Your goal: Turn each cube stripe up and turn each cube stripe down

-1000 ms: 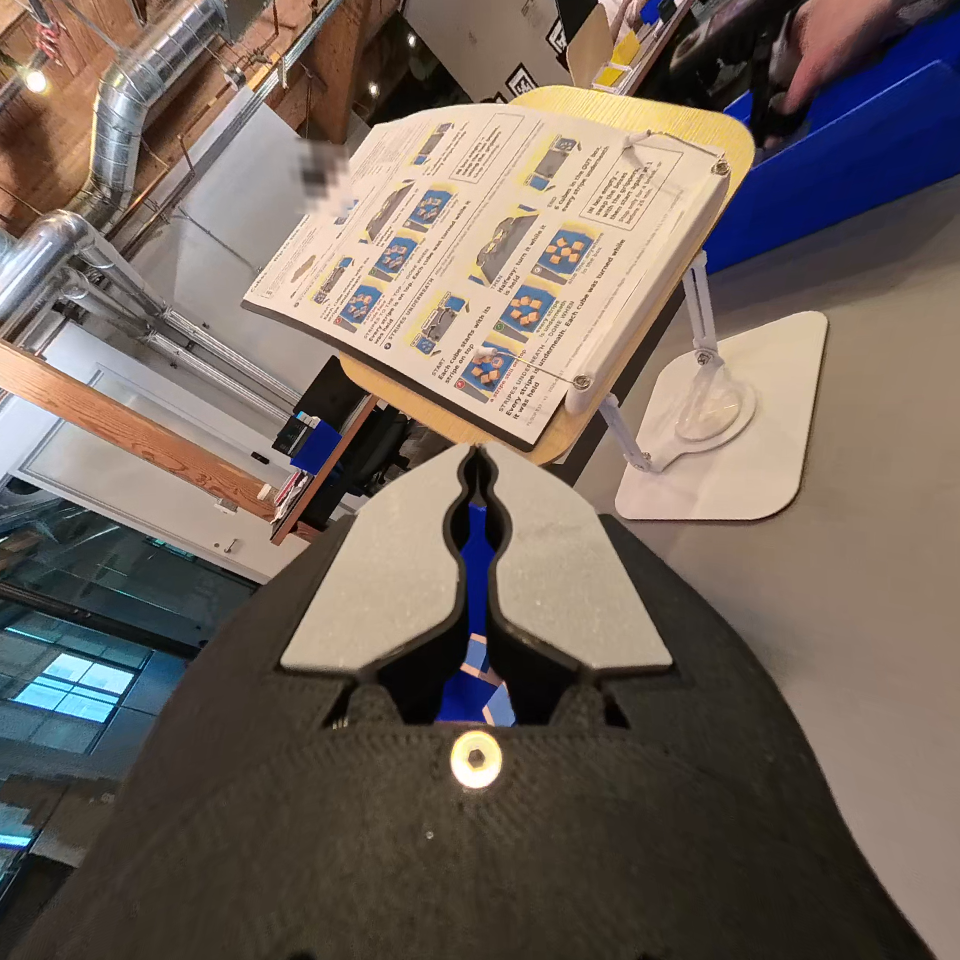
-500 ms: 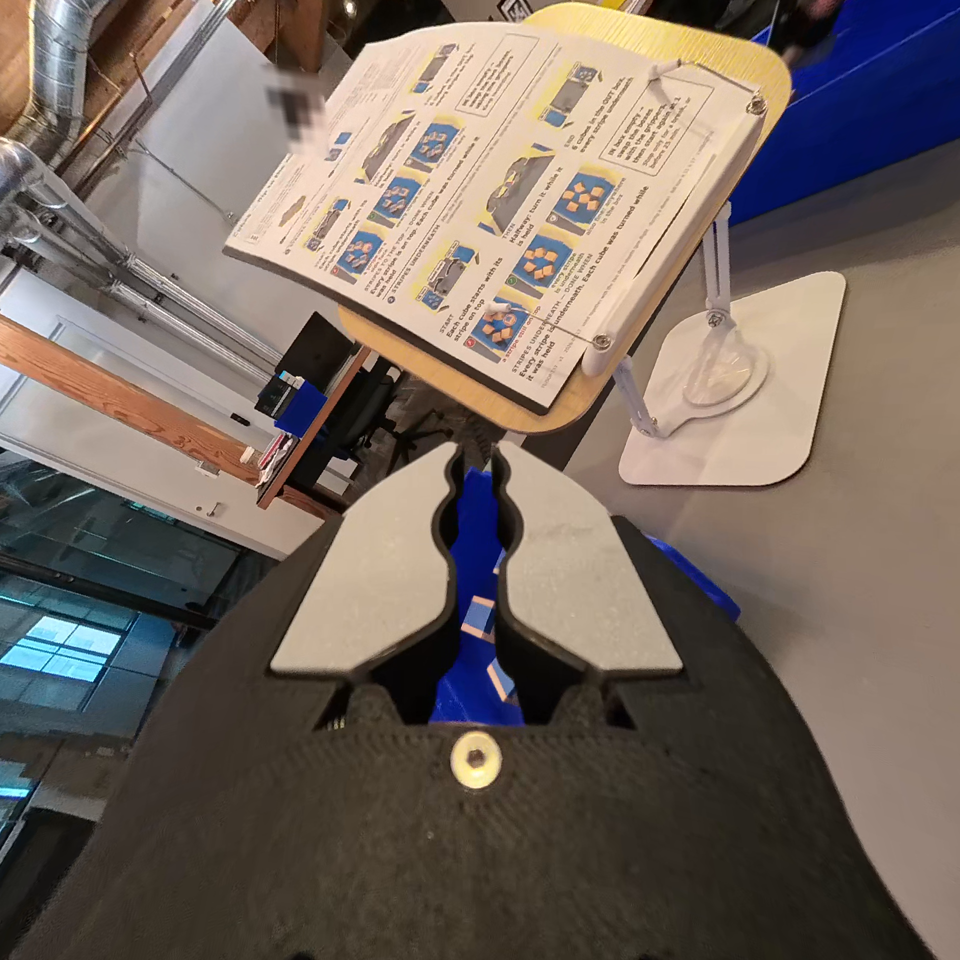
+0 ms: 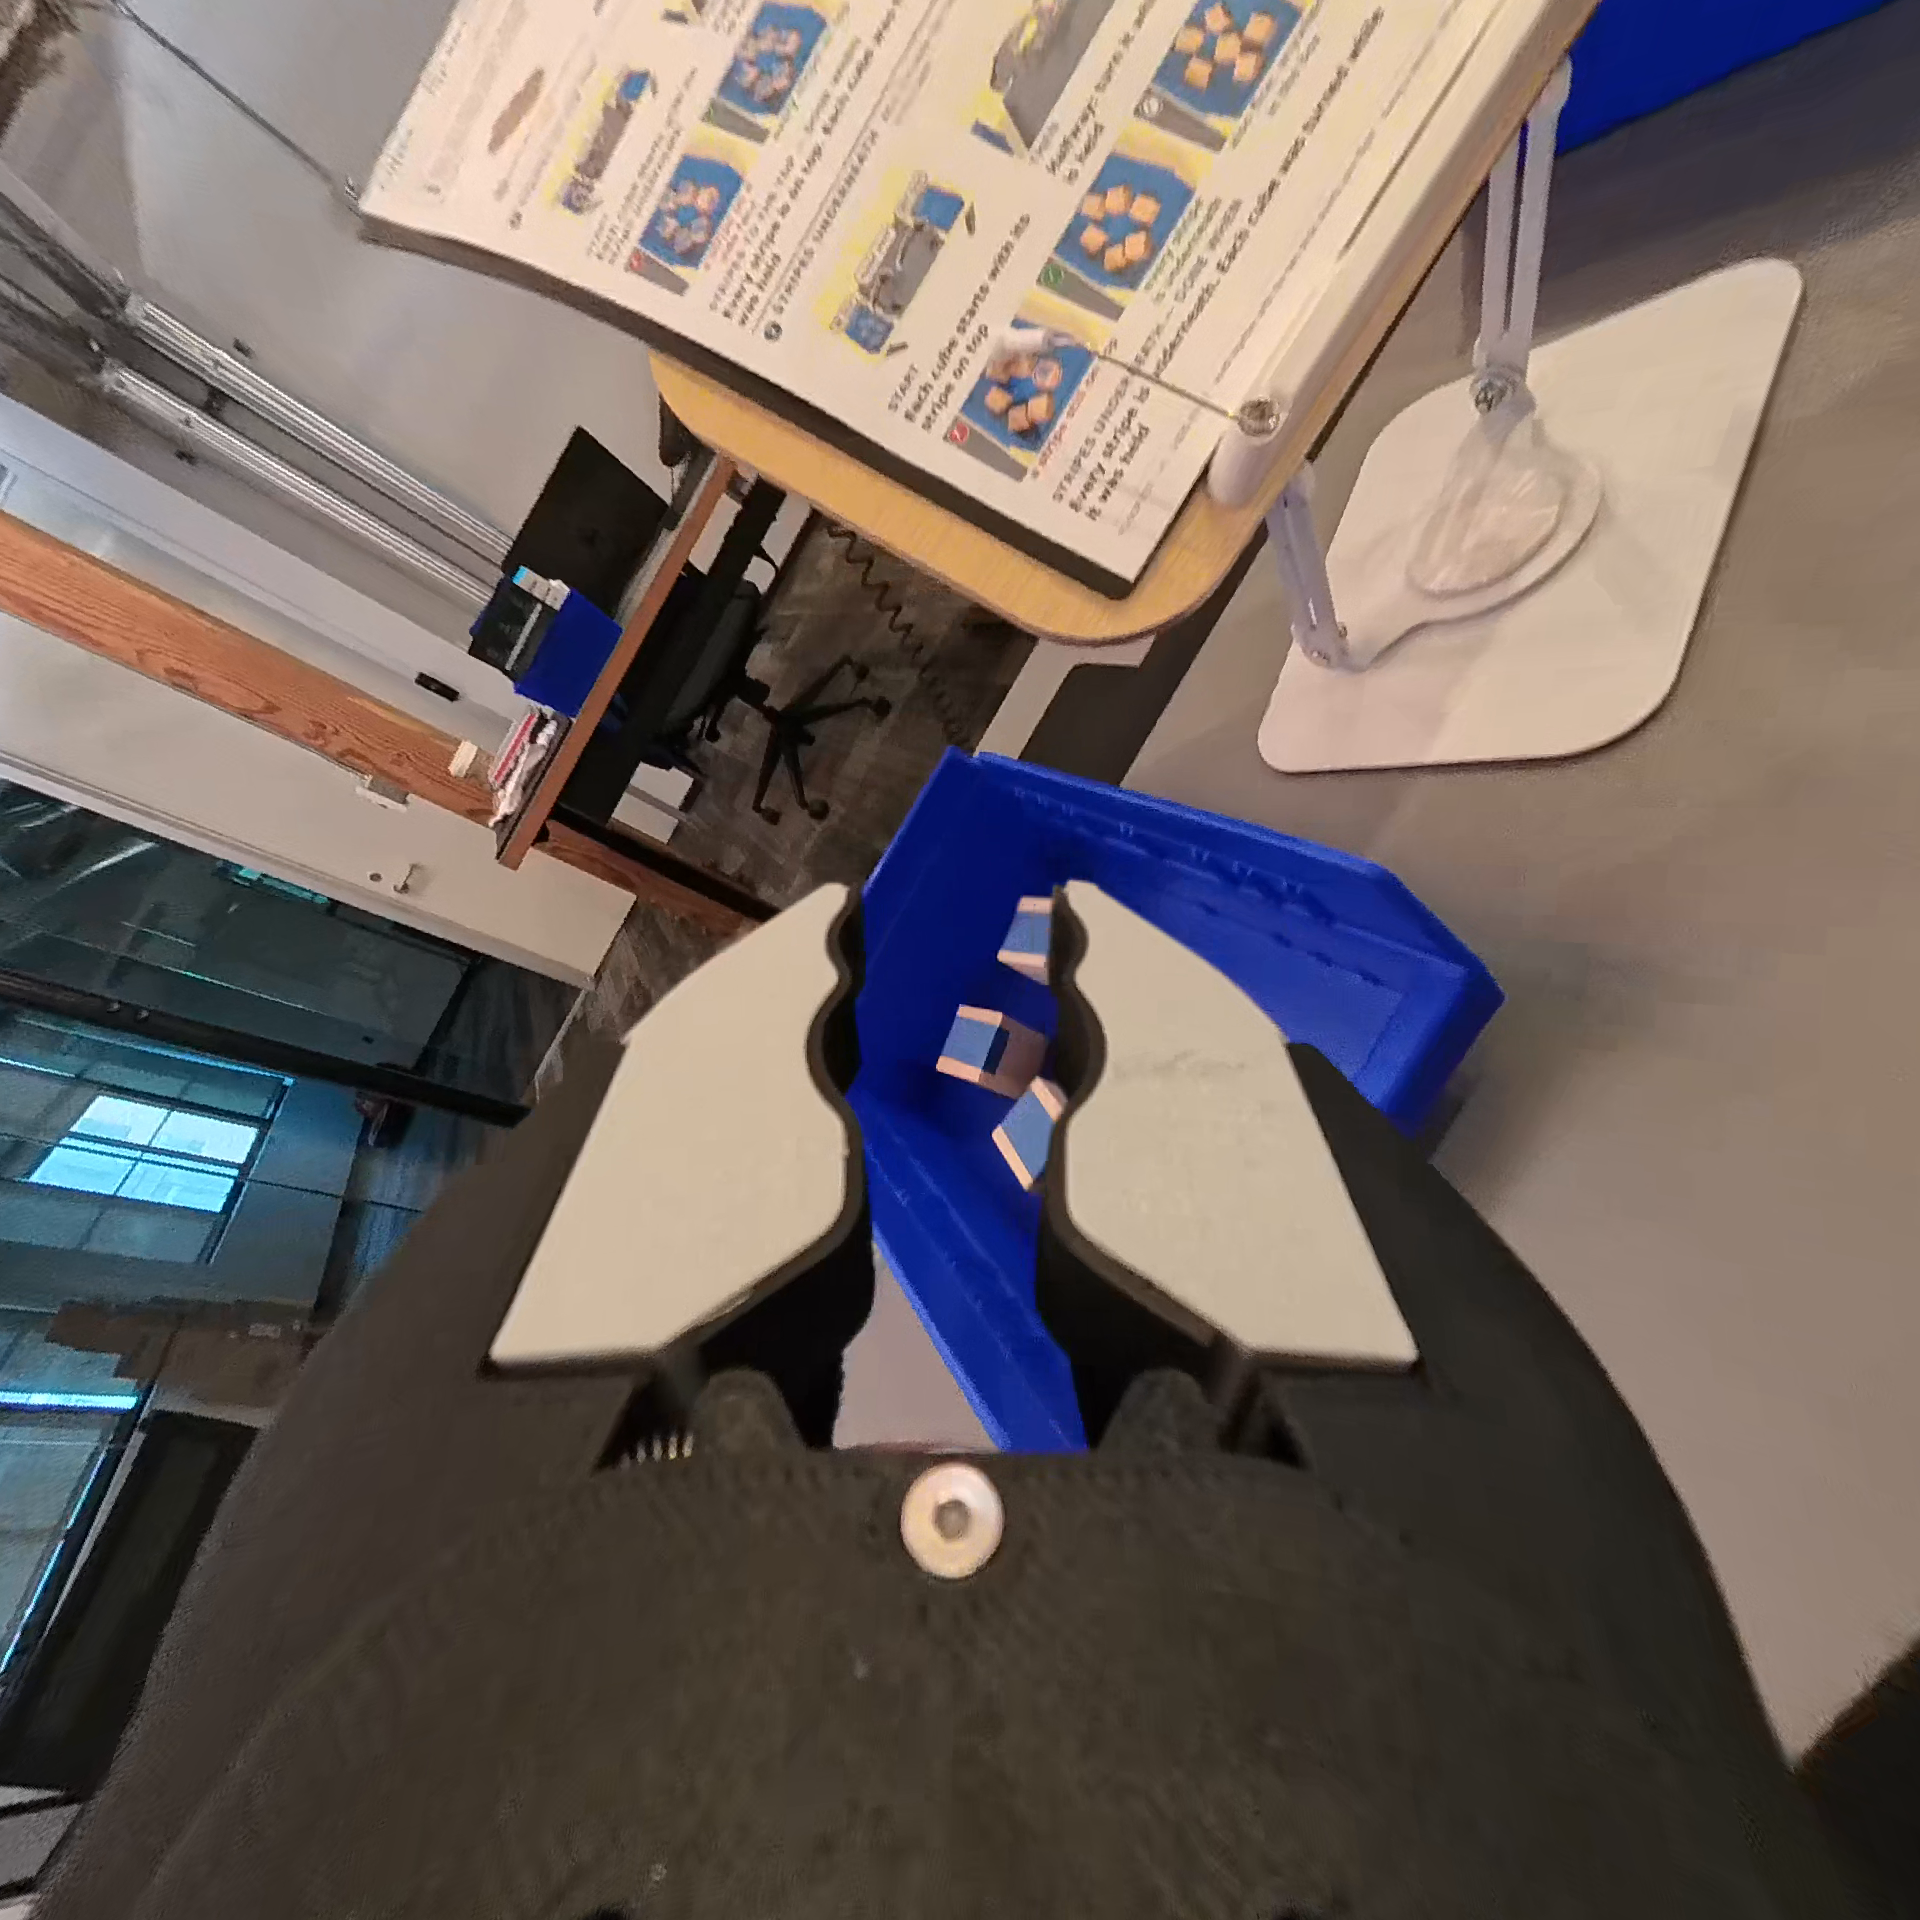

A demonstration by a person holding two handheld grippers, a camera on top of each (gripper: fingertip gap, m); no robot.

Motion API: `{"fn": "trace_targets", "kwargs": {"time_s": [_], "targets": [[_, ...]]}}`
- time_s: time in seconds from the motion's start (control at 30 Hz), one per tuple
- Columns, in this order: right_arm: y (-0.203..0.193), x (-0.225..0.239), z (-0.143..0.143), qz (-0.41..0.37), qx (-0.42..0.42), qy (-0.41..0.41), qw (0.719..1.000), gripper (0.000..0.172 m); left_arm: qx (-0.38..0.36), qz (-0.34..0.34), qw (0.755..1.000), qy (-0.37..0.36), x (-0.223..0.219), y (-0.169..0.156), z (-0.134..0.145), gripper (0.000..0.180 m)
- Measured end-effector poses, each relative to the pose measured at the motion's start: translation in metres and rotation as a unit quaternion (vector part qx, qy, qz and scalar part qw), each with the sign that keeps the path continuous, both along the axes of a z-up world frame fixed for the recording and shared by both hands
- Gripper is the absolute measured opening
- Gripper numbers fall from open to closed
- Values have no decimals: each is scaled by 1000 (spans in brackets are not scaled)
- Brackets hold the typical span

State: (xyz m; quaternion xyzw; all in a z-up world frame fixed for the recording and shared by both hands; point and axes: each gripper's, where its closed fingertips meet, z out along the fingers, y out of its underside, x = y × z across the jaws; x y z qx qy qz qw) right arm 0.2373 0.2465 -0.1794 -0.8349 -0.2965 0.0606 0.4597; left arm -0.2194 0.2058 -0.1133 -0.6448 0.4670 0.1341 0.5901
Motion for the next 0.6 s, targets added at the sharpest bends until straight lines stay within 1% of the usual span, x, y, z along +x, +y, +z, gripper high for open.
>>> {"fn": "trace_targets", "kwargs": {"time_s": [0.13, 0.3, 0.47, 0.6], "targets": [[-40, -43, -5, 45, 6, 49, 998, 44, -26, -2, 1000, 12, -6, -1, -10, 39], [-67, -91, -28, 86, 6, 83, 993, 45, -49, -3, 999, 19, -12, -1, -22, 41], [-73, -131, -57, 112, 23, 83, 990, 53, -68, -2, 997, 24, -18, 2, -31, 41], [-66, -153, -85, 126, 40, 61, 989, 56, -79, -2, 996, 29, -20, 5, -37, 41]]}}
